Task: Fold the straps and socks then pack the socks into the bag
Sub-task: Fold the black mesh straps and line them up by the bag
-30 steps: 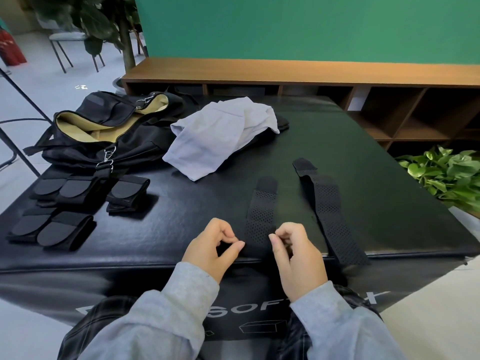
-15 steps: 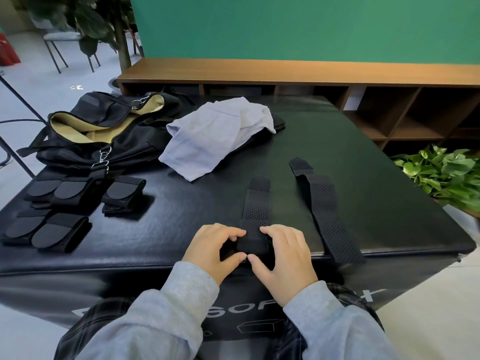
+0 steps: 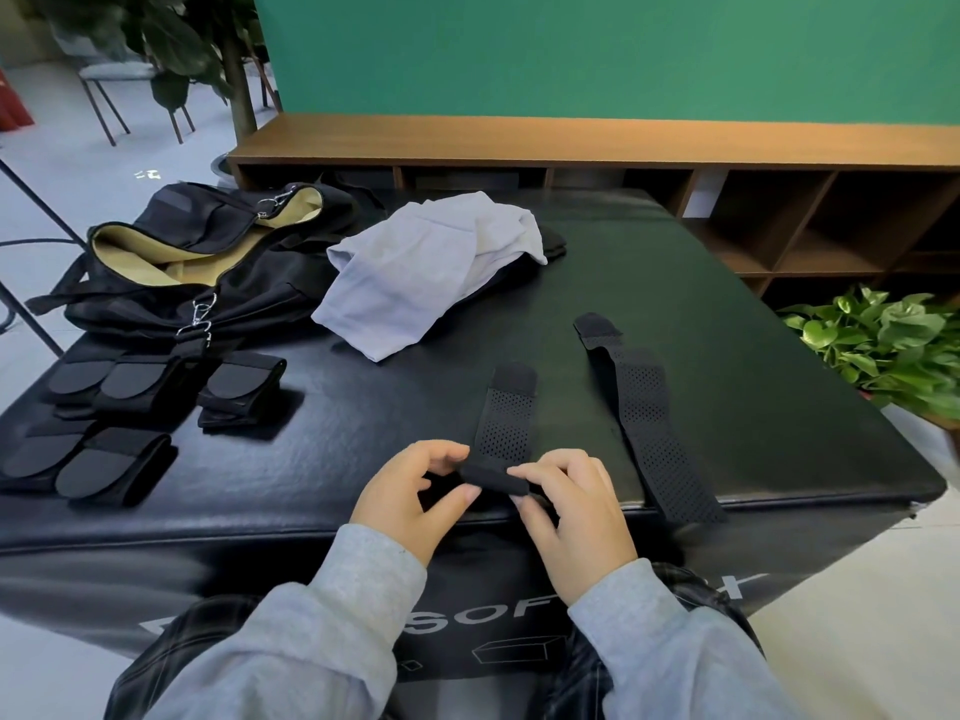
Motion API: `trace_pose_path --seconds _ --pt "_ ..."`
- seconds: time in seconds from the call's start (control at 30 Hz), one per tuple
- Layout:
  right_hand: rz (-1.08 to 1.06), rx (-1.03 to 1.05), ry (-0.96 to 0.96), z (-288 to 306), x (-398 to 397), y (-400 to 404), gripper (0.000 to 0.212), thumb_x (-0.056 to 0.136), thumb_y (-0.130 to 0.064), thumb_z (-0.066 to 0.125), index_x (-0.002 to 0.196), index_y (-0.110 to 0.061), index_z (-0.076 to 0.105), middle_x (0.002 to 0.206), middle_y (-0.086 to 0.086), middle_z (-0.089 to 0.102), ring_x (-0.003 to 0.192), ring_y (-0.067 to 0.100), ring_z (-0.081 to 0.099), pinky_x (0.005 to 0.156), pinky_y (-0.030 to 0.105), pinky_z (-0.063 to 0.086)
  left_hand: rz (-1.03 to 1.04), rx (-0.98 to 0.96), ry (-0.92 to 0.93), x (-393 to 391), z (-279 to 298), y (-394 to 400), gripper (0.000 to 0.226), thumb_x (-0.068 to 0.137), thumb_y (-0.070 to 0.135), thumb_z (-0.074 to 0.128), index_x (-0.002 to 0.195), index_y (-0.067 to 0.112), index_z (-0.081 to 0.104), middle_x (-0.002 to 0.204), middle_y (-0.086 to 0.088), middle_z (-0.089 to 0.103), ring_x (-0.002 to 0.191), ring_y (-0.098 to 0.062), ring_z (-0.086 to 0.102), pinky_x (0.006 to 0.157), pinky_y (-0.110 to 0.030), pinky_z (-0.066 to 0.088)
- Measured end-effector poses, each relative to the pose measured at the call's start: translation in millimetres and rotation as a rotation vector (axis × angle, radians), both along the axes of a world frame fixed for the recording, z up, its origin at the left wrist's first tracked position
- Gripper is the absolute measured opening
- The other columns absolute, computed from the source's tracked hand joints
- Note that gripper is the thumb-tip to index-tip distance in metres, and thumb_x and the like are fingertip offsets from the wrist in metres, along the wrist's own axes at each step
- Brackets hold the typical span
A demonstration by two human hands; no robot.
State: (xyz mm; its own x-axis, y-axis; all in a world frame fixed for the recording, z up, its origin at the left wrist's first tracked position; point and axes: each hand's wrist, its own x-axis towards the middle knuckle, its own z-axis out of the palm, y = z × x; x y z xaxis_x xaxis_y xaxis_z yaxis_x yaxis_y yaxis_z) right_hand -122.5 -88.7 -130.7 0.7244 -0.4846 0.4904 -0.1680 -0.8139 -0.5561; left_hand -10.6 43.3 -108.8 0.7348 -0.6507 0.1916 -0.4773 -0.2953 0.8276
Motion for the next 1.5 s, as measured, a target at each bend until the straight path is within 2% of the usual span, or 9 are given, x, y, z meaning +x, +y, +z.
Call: trace_pose_path --seconds 0.1,0.17,0.23,0.33,0.57,0.8,0.97,1.33,1.5 --pt "0.001 0.041 0.002 7.7 -1.1 1.3 0.026 0.086 -0.036 0.050 0.096 -0.019 0.066 0.091 -0.019 0.051 0.089 0.003 0.047 0.079 0.018 0.041 0.046 -0.018 0.072 -0.1 -2.3 -0.8 0.026 0.077 0.021 0.073 0.085 0.035 0.052 0.090 0.023 0.065 0.093 0.002 0.057 0.080 -0.012 0.040" --pt "-0.028 0.166 0.069 12.1 -2.8 2.7 0.006 0.089 -0.032 0.058 0.094 -0.028 0.058 0.084 -0.023 0.051 0.084 0.004 0.049 0.076 0.011 0.038 0.057 -0.035 0.089 -1.8 -3.0 -1.1 0.027 0.077 0.020 0.072 0.078 0.032 0.049 0.087 0.026 0.065 0.092 0.001 0.059 0.079 -0.012 0.039" --pt "-0.049 0.319 0.058 12.4 -5.0 5.4 0.026 0.087 -0.026 0.064 0.088 -0.039 0.042 0.082 -0.020 0.055 0.083 0.001 0.051 0.074 0.004 0.035 0.063 -0.033 0.087 -2.8 -4.1 -0.9 0.027 0.076 0.020 0.073 0.072 0.033 0.050 0.083 0.020 0.067 0.092 -0.003 0.060 0.080 -0.014 0.040" --pt "-0.105 0.313 0.036 9.4 -5.3 5.8 0.036 0.085 -0.022 0.067 0.081 -0.037 0.035 0.081 -0.015 0.055 0.080 0.002 0.051 0.072 0.004 0.035 0.055 0.016 0.064 -3.4 -3.8 -0.4 0.025 0.077 0.023 0.073 0.069 0.035 0.053 0.086 0.015 0.066 0.095 -0.005 0.059 0.082 -0.014 0.040" --pt "-0.115 0.214 0.085 5.1 -1.1 3.2 0.020 0.084 -0.021 0.068 0.102 -0.020 0.060 0.085 -0.016 0.050 0.089 -0.009 0.043 0.080 0.003 0.031 -0.036 0.147 -0.132 -3.6 3.6 -2.6 0.024 0.080 0.025 0.070 0.095 0.041 0.059 0.091 0.027 0.053 0.094 0.008 0.046 0.079 0.000 0.031" --pt "-0.138 -0.018 0.037 -1.0 1.2 0.9 0.021 0.079 -0.032 0.060 0.093 -0.018 0.068 0.087 -0.007 0.062 0.087 0.012 0.050 0.077 0.022 0.041 -0.060 0.210 -0.238 -1.9 2.1 -6.4 0.037 0.079 0.034 0.070 0.114 0.033 0.058 0.104 0.027 0.043 0.102 0.000 0.042 0.081 -0.002 0.030" --pt "-0.152 -0.054 0.025 -2.8 2.7 2.4 0.033 0.080 -0.038 0.044 0.091 -0.022 0.070 0.103 -0.007 0.064 0.102 0.007 0.044 0.080 0.030 0.040 -0.040 0.225 -0.264 -3.9 2.2 -7.7 0.043 0.078 0.039 0.070 0.118 0.032 0.055 0.106 0.028 0.043 0.106 0.005 0.031 0.083 -0.002 0.028" --pt "-0.075 -0.038 0.007 4.5 0.3 5.5 0.027 0.082 -0.035 0.044 0.077 -0.029 0.071 0.089 -0.020 0.068 0.097 0.000 0.048 0.082 0.017 0.031 0.130 0.251 -0.309 -13.6 -1.4 -19.6 0.057 0.074 0.054 0.064 0.122 0.027 0.049 0.121 0.018 0.047 0.120 -0.004 0.031 0.092 -0.011 0.023" --pt "-0.116 0.092 -0.050 3.3 -0.3 2.6 0.032 0.082 -0.034 0.042 0.090 -0.017 0.068 0.103 -0.007 0.065 0.104 0.004 0.047 0.092 0.008 0.030 0.113 0.231 -0.308 -11.7 -2.2 -16.7 0.046 0.082 0.040 0.062 0.124 0.026 0.050 0.123 0.017 0.047 0.121 -0.005 0.032 0.094 -0.012 0.024"
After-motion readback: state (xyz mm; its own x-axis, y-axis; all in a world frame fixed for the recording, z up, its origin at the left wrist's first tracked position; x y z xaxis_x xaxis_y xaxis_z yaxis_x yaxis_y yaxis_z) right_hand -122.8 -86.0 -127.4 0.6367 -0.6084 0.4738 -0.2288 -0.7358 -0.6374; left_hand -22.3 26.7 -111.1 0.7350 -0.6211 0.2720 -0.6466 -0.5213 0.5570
